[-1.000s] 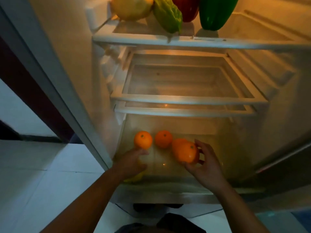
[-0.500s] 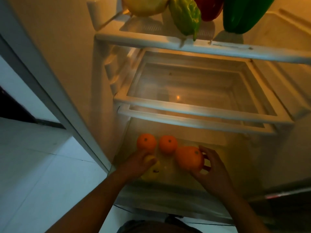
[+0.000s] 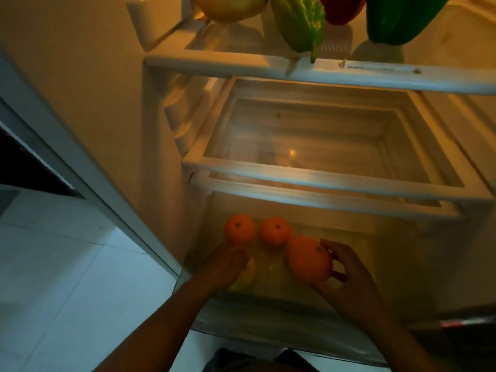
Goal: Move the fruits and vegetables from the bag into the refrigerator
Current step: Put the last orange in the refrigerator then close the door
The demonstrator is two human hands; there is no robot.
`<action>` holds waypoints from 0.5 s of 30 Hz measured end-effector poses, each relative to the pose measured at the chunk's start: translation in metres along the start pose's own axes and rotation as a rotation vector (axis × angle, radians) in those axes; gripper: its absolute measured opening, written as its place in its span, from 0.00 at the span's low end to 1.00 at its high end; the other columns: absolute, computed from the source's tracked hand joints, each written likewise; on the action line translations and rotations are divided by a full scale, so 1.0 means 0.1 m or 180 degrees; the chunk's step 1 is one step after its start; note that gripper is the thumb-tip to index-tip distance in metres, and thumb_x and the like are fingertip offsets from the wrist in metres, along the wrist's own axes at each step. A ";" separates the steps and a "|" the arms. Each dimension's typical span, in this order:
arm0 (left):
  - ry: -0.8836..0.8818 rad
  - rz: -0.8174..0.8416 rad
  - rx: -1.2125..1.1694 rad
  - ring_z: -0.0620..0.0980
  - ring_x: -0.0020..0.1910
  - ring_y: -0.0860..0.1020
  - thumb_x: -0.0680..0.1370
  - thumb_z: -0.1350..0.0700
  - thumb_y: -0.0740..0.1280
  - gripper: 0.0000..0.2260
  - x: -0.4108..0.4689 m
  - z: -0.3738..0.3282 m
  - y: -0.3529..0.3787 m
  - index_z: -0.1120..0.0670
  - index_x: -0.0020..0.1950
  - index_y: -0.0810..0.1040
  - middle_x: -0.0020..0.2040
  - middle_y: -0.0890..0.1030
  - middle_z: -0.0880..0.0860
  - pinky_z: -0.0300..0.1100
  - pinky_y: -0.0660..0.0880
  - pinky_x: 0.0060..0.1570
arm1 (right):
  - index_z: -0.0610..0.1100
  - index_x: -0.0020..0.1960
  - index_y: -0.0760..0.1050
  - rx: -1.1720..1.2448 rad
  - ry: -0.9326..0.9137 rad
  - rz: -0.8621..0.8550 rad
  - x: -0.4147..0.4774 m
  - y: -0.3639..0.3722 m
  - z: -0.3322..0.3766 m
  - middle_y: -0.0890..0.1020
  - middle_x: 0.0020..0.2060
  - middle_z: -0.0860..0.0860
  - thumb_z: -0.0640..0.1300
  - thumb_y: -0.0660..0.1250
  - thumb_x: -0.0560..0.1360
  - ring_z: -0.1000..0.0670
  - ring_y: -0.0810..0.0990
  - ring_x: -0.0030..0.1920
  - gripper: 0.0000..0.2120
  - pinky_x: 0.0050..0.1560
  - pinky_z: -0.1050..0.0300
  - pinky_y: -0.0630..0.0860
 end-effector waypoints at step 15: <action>0.0359 -0.0233 0.0040 0.51 0.44 0.77 0.69 0.51 0.68 0.11 -0.04 0.09 -0.10 0.57 0.46 0.75 0.45 0.77 0.54 0.52 0.76 0.48 | 0.53 0.66 0.64 -0.0761 -0.0136 0.0797 0.17 0.57 0.23 0.67 0.55 0.60 0.51 0.74 0.67 0.58 0.68 0.56 0.32 0.53 0.64 0.65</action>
Point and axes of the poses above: each hand's wrist, its own x-axis towards the middle knuckle, its own y-axis out of the palm, z = x × y, the point moved 7 cm from there along x, towards the middle knuckle
